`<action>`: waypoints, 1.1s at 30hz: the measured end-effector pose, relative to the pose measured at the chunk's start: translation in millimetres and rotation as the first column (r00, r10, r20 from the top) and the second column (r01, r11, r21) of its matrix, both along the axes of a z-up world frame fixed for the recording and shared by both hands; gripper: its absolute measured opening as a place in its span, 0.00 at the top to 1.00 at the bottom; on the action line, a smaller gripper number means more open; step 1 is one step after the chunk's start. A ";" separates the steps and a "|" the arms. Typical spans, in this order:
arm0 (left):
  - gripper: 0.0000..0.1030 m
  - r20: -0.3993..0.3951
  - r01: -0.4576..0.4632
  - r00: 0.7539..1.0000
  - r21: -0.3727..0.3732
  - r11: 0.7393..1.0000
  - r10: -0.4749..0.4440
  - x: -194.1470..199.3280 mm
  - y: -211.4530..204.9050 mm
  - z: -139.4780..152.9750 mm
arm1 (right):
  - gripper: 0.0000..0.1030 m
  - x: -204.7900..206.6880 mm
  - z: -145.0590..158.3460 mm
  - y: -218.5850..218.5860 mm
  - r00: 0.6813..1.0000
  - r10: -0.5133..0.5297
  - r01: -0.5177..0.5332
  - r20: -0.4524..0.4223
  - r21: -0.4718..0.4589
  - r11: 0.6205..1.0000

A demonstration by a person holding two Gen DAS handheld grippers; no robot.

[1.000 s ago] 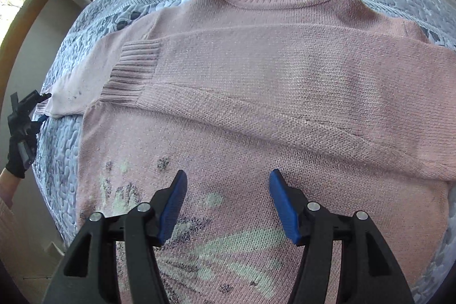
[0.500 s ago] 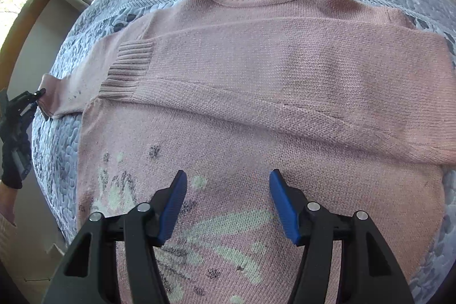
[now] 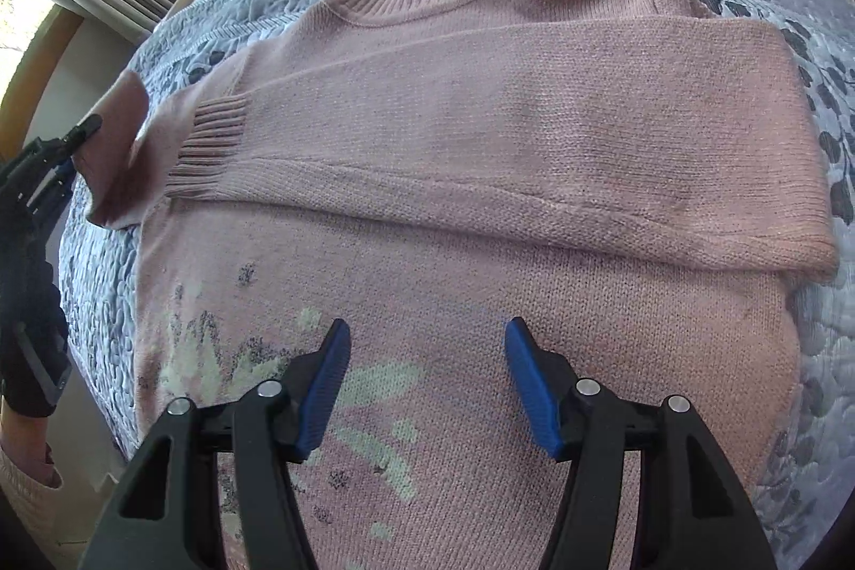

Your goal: Fold small clothes

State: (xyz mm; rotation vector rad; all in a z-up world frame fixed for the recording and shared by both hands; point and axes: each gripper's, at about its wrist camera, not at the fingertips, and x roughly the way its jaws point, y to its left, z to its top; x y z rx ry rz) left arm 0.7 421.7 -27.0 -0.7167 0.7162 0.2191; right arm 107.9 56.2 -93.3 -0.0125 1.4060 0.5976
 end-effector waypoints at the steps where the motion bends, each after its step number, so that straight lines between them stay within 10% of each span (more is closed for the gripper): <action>1: 0.90 0.006 0.020 1.000 -0.007 1.000 -0.020 6.5 -12.4 -1.3 | 0.41 0.3 -0.4 -1.3 1.000 -0.002 0.002 -0.001 0.002 1.000; 14: 0.87 -0.173 0.104 0.977 -0.131 0.986 -0.126 48.1 -61.9 -87.2 | 0.41 6.4 -5.6 -2.1 1.000 -0.001 0.001 -0.010 0.004 1.000; 22: 0.83 -0.144 0.154 0.970 -0.246 0.957 -0.194 14.1 -48.4 -65.9 | 0.41 20.4 6.6 16.0 1.000 -0.004 0.005 -0.027 0.052 0.999; 28: 0.75 -0.148 0.079 0.986 -0.010 0.997 -0.079 -34.1 3.8 -14.5 | 0.41 40.5 26.6 74.2 0.997 0.065 -0.057 -0.040 0.167 0.984; 33: 0.76 -0.243 0.037 0.970 0.063 0.997 -0.021 -14.5 46.4 -27.7 | 0.41 52.7 32.3 146.9 0.990 0.114 -0.088 -0.088 0.256 0.963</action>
